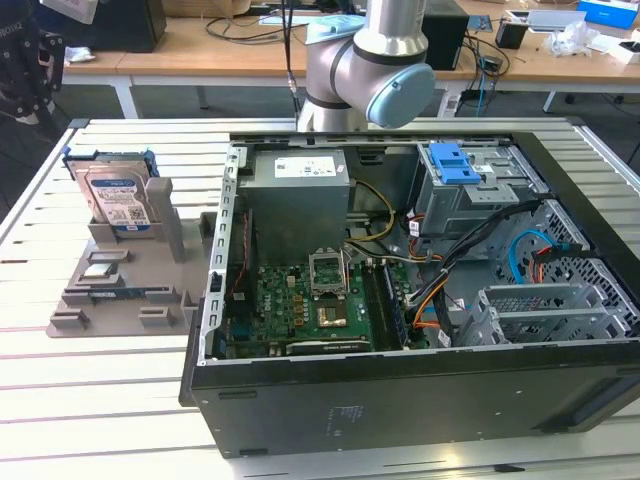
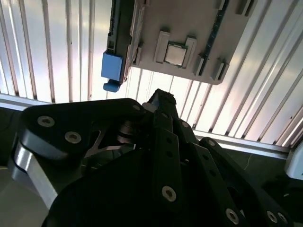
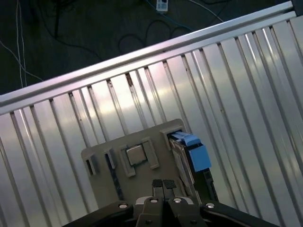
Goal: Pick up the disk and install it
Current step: 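Pick up the disk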
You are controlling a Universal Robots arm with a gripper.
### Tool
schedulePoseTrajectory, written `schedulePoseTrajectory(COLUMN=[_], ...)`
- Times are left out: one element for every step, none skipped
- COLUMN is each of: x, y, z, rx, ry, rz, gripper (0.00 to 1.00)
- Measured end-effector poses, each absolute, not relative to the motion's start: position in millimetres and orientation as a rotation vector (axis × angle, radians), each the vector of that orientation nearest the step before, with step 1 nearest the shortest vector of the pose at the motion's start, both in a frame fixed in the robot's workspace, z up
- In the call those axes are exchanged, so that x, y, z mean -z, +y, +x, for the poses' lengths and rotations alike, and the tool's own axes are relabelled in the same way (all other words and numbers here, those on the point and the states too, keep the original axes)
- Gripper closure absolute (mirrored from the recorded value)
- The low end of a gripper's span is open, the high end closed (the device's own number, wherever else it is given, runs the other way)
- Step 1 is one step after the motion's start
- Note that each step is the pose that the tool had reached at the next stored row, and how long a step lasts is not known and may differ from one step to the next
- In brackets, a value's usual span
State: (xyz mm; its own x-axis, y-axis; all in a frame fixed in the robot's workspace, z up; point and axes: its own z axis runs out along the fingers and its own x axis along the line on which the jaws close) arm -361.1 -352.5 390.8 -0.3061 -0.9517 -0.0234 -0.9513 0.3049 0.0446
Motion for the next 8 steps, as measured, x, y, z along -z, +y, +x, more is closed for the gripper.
schedulePoseTrajectory(x=[-390.8,-390.9,-390.9,-390.9,-390.9,-390.9,-390.8,-390.9], y=[-352.5,-352.6,-352.5,-352.5,-352.5,-352.5,-352.5,-352.5], z=[-361.1,-361.1,-361.1,-361.1,-361.1,-361.2,-361.1,-361.1], rx=[0.078,0.078,0.078,0.078,0.078,0.078,0.077,0.077], ry=[-2.520,-2.502,-2.490,-2.478,-2.463,-2.452,-2.435,-2.423], rz=[1.862,1.884,1.899,1.915,1.934,1.948,1.967,1.982], gripper=[0.89,0.89,0.89,0.89,0.89,0.89,0.89,0.89])
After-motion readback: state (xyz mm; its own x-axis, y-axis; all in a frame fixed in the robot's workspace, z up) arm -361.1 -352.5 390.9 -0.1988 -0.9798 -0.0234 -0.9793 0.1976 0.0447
